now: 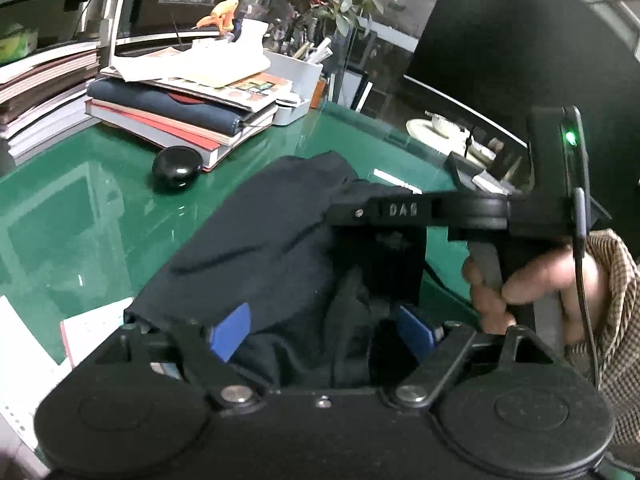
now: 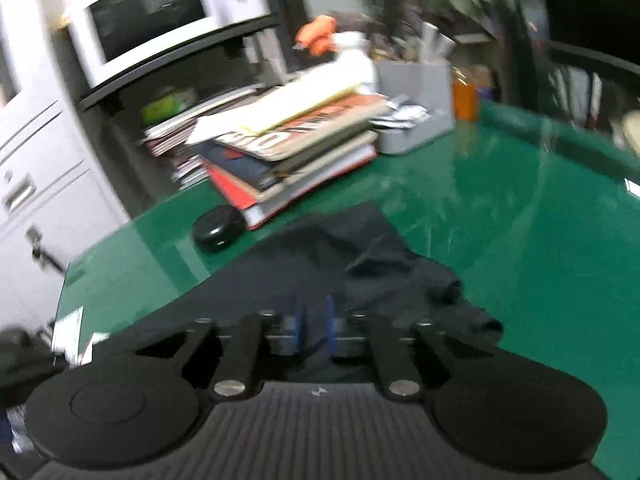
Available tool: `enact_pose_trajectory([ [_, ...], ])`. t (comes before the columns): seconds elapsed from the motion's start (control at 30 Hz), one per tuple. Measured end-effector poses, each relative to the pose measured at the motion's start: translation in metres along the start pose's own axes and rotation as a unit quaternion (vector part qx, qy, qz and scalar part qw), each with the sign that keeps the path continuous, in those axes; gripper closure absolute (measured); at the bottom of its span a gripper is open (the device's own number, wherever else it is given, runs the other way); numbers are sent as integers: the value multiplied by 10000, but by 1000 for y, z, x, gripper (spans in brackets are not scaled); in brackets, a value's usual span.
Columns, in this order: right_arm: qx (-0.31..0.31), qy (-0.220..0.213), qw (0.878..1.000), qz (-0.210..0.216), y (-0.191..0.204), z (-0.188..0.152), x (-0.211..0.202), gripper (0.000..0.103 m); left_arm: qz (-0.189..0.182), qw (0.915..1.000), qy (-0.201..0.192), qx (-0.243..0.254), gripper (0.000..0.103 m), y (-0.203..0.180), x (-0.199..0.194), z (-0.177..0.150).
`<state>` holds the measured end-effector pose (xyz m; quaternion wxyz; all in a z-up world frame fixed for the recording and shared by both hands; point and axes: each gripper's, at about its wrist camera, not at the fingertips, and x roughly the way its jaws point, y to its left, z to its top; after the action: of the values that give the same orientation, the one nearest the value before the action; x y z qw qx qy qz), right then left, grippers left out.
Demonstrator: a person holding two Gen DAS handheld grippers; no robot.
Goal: Fold clothes
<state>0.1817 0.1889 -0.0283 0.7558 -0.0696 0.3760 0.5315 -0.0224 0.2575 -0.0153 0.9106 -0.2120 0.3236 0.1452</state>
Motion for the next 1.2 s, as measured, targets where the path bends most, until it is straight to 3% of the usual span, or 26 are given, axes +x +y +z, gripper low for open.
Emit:
enact_pose_trajectory([
  [0.07, 221, -1, 9997, 102, -9, -1, 0, 103, 17, 10000, -8, 61, 23, -1, 0, -2],
  [0.3, 29, -23, 9996, -277, 6, -5, -3, 103, 1, 9998, -42, 197, 20, -2, 0, -5],
  [0.37, 70, -49, 9993, -356, 7, -7, -8, 103, 42, 9995, -8, 312, 16, -6, 0, -5],
  [0.43, 66, -102, 9993, -355, 9, -14, -18, 96, 96, 9991, 14, 417, 11, -11, 2, -6],
  [0.5, 148, -254, 9993, -221, 13, -20, -35, 61, 184, 9984, 55, 537, 5, -17, 5, -6],
  [0.6, 276, -490, 9984, -11, 18, -29, -60, 23, 353, 9978, 88, 553, 0, -26, 7, -8],
  [0.77, -197, -797, 9920, -961, 31, -38, -100, 2, 354, 9993, 74, 128, 0, -32, -6, -8],
  [0.93, -68, -861, 9884, -1251, 26, -50, -124, 0, 455, 9987, 6, -243, 0, -34, -25, -8],
  [1.2, 214, -884, 9870, -1323, 21, -71, -151, 0, 647, 9975, -76, -261, 0, -55, -40, -14],
])
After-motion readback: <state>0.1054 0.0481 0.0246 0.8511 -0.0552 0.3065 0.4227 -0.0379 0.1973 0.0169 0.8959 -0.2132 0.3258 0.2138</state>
